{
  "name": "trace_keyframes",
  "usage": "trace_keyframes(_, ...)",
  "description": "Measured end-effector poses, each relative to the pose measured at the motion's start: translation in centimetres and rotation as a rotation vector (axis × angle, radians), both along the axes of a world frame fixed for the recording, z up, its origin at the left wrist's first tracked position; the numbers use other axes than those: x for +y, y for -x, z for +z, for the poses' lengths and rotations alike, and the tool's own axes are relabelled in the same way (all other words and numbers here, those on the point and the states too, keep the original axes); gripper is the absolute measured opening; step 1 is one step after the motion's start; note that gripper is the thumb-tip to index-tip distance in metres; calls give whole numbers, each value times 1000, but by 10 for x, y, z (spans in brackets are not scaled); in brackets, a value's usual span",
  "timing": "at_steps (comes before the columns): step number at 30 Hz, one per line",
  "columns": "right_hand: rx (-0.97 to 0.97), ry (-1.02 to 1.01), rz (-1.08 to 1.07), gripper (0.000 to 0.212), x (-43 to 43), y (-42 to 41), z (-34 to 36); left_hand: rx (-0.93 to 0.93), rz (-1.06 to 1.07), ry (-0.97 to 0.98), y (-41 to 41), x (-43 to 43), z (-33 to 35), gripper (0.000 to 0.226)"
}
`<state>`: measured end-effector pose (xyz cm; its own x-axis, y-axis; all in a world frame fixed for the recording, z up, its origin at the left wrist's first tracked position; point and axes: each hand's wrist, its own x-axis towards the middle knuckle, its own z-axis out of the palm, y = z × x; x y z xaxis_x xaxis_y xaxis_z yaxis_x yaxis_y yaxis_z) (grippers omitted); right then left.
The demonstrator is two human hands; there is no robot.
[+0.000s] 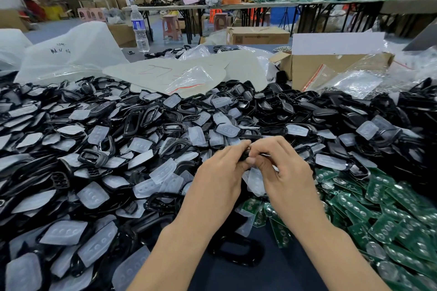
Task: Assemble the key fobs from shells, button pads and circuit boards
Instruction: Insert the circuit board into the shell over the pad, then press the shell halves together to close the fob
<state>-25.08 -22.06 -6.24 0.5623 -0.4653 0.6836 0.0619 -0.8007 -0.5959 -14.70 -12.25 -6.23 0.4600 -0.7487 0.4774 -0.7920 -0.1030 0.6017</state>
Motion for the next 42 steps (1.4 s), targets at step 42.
trace_keyframes(42, -218, -1003, 382, 19, 4, -5, 9, 617, -18, 349, 7, -2, 14, 24)
